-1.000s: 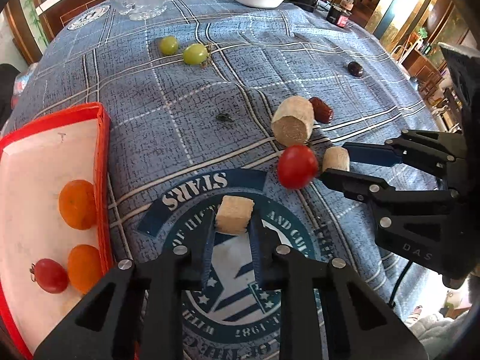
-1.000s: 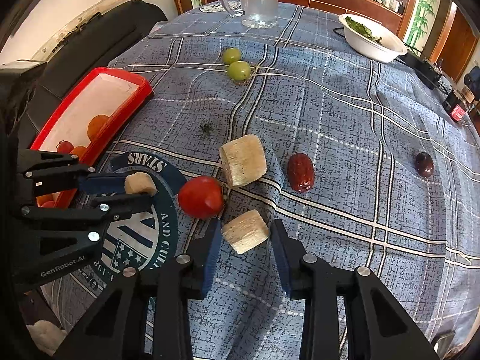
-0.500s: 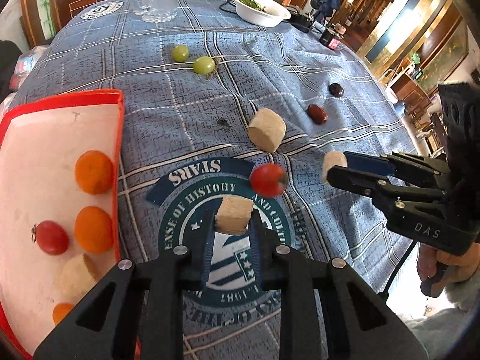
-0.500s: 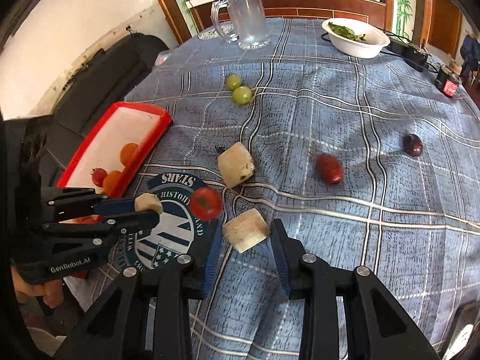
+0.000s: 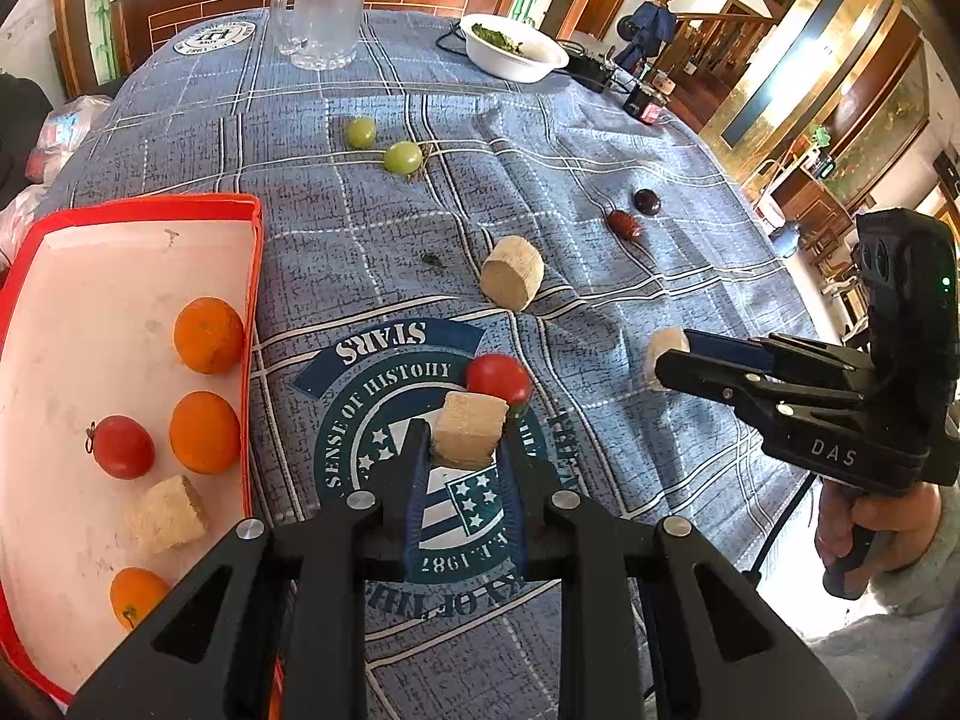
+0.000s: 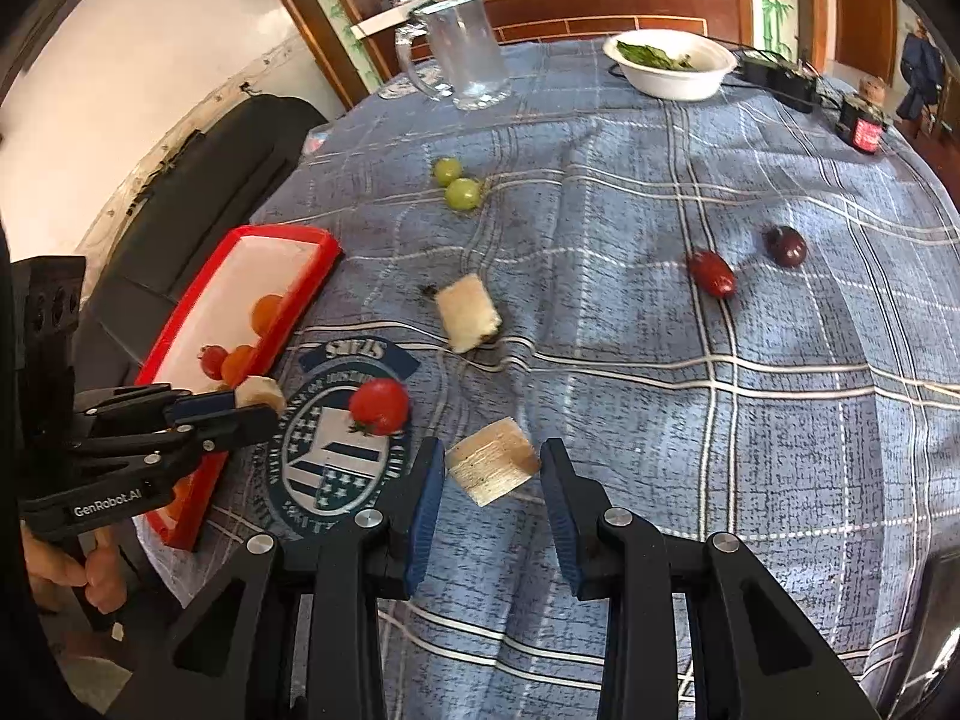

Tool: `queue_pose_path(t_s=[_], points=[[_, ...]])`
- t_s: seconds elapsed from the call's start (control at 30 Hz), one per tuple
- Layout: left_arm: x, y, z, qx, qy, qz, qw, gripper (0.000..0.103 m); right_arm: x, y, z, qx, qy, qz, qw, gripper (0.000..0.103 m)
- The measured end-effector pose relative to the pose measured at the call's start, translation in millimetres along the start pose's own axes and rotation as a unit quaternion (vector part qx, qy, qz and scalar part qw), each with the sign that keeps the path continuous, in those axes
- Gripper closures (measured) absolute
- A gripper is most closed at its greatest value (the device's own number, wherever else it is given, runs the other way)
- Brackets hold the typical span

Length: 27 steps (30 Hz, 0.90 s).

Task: Organize fruits
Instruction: 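Hold the cube in left tool while right tool grasps the cork cylinder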

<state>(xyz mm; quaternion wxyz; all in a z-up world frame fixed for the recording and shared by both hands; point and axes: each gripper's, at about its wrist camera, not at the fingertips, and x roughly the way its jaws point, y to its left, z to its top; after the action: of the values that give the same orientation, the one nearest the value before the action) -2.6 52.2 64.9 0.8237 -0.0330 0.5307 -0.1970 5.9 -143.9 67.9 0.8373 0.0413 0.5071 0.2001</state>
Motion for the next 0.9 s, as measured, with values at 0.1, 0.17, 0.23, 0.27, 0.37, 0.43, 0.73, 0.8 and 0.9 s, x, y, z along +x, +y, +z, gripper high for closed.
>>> queue_pose_path(t_s=[0.1, 0.17, 0.23, 0.27, 0.37, 0.43, 0.73, 0.8, 0.9], points=[[-2.3, -1.2, 0.2, 0.002, -0.004, 0.002, 1.0, 0.084, -1.7, 8.8, 2.0, -0.009, -0.003, 0.006, 1.0, 0.069], [-3.7, -0.8, -0.1, 0.002, -0.007, 0.004, 1.0, 0.084, -2.4, 14.3, 3.3, -0.014, -0.004, 0.009, 1.0, 0.069], [-7.3, 0.5, -1.3, 0.003, -0.01, 0.007, 0.9999, 0.084, -2.5, 19.1, 4.5, -0.019, -0.005, 0.012, 1.0, 0.069], [-8.3, 1.1, -1.3, 0.003, -0.01, 0.01, 0.9999, 0.084, -2.3, 21.0, 5.2, -0.021, -0.005, 0.013, 1.0, 0.069], [-11.3, 4.1, -1.5, 0.002, -0.013, 0.015, 0.9998, 0.084, -0.6, 25.8, 6.3, -0.024, -0.004, 0.016, 1.0, 0.069], [-13.3, 7.1, -2.4, -0.001, -0.015, 0.018, 0.9997, 0.084, 1.6, 29.2, 6.9, -0.027, -0.002, 0.018, 0.999, 0.069], [-26.5, 24.7, -7.5, -0.017, -0.024, 0.028, 0.9992, 0.084, 10.6, 48.7, 10.6, -0.042, 0.003, 0.03, 0.999, 0.069], [-31.0, 30.1, -9.4, -0.024, -0.028, 0.029, 0.9989, 0.084, 12.4, 54.4, 12.2, -0.047, 0.004, 0.033, 0.998, 0.069], [-40.5, 43.5, -12.9, -0.039, -0.035, 0.033, 0.9981, 0.084, 14.5, 62.9, 14.0, -0.055, 0.005, 0.039, 0.998, 0.069]])
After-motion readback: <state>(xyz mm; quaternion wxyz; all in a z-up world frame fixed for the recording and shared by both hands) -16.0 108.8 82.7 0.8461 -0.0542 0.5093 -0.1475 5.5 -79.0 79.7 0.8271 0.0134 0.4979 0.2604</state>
